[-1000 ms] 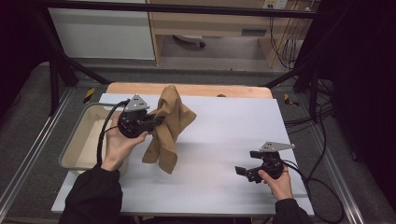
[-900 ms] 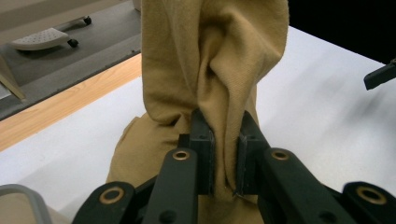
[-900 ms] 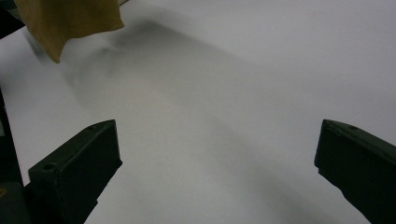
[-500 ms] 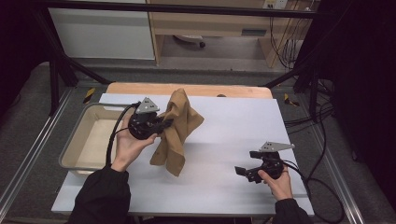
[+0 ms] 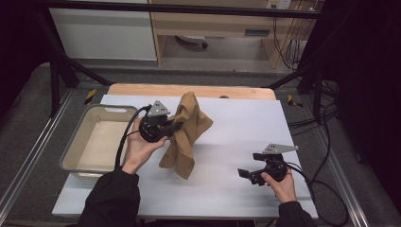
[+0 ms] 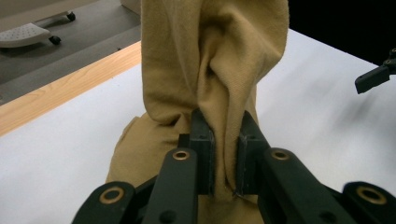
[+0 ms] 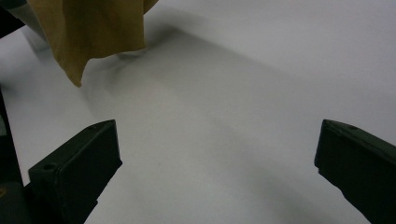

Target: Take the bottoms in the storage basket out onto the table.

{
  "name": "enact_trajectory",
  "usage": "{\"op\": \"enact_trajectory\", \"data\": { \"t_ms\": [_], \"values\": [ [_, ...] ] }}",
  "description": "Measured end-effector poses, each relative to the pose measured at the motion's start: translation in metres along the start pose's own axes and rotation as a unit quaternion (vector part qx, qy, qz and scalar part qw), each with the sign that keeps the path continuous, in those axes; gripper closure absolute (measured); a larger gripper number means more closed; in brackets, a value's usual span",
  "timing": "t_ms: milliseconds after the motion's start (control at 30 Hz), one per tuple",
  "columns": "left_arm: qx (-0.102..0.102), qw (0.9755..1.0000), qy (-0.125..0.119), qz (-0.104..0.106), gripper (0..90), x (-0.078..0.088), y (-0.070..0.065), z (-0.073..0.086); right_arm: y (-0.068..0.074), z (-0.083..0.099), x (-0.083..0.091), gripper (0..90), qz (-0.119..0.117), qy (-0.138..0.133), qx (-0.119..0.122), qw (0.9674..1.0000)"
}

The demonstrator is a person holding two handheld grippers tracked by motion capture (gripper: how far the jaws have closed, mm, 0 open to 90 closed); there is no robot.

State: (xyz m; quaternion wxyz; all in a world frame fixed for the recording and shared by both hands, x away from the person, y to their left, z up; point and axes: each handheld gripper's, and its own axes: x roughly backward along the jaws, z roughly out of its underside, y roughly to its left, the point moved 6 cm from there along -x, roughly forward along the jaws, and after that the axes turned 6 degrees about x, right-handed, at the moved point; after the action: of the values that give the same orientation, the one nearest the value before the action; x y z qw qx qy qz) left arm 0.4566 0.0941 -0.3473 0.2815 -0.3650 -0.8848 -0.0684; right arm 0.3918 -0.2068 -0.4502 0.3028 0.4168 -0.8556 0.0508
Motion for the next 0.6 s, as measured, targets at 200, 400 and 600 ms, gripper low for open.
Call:
{"op": "enact_trajectory", "data": {
  "t_ms": [200,400,600],
  "values": [
    [-0.002,1.0,0.005,0.003,79.9,-0.01,-0.005,0.003,0.0,0.0,0.0,0.7,0.0,0.001,0.0,1.0],
    [-0.005,1.0,0.007,0.004,79.9,-0.016,-0.008,0.004,0.0,0.0,0.0,0.7,0.001,0.0,0.001,1.0],
    [-0.006,0.9999,0.01,0.007,79.9,-0.022,-0.013,0.007,0.0,0.0,0.0,0.7,0.0,0.001,0.001,1.0]
  ]
}}
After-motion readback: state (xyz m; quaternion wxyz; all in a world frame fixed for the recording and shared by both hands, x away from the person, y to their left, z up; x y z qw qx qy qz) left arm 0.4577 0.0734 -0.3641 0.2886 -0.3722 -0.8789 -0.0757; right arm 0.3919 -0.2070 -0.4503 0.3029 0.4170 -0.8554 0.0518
